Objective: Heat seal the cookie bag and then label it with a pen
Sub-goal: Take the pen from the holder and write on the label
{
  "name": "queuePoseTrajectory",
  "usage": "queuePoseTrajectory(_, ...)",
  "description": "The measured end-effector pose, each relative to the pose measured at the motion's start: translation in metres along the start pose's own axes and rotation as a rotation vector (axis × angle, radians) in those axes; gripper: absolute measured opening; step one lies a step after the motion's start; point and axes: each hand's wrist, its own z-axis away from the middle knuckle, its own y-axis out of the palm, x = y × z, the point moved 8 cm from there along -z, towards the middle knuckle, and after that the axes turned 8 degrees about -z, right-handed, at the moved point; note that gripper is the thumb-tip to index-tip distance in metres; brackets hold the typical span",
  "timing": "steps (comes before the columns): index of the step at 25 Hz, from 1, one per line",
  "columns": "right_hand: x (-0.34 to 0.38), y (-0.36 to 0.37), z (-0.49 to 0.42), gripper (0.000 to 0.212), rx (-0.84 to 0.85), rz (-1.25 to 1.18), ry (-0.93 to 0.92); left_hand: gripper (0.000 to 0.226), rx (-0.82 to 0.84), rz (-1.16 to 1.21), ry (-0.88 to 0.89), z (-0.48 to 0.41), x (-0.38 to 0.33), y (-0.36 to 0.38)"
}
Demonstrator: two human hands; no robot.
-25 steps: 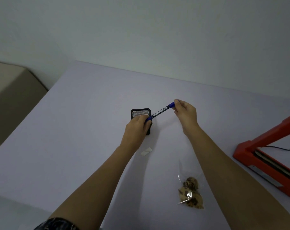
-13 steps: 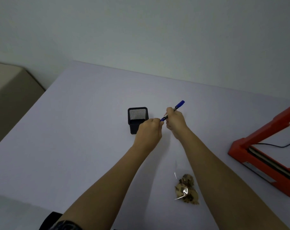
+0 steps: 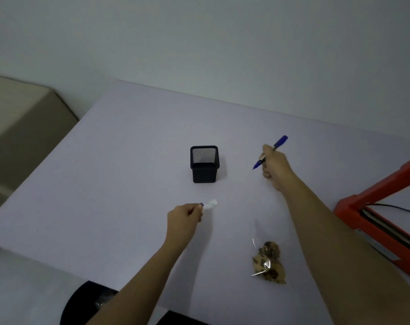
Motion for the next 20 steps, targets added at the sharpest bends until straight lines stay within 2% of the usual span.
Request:
queuePoseTrajectory(2,-0.007,0.017,0.015,0.037,0.070,-0.011,-0.008,0.021,-0.036,-0.210,0.017,-0.011,0.030,-0.010)
queuePoseTrajectory(4,-0.030,0.029,0.028,0.038,0.075,-0.112,0.020,0.027,-0.066,-0.353,0.033,-0.025,0.046,-0.019)
queuePoseTrajectory(8,-0.070,0.040,0.047,0.039,0.071,-0.255,0.011,0.010,-0.061,-0.582,0.135,-0.047,0.058,-0.021)
queuePoseTrajectory(14,-0.087,0.046,0.060,0.004,0.132,-0.300,-0.129,0.013,0.024,-0.621,0.142,-0.053,0.077,-0.012)
queuePoseTrajectory(16,-0.089,0.046,0.063,0.004,0.112,-0.295,-0.166,0.029,0.035,-0.575,0.127,-0.052,0.075,-0.015)
queuePoseTrajectory(18,-0.089,0.048,0.066,0.006,0.099,-0.280,-0.215,0.049,-0.047,-0.508,0.117,-0.045,0.071,-0.027)
queuePoseTrajectory(20,-0.092,0.053,0.068,0.008,0.103,-0.254,-0.259,0.044,-0.188,-0.394,0.236,-0.029,0.053,-0.033)
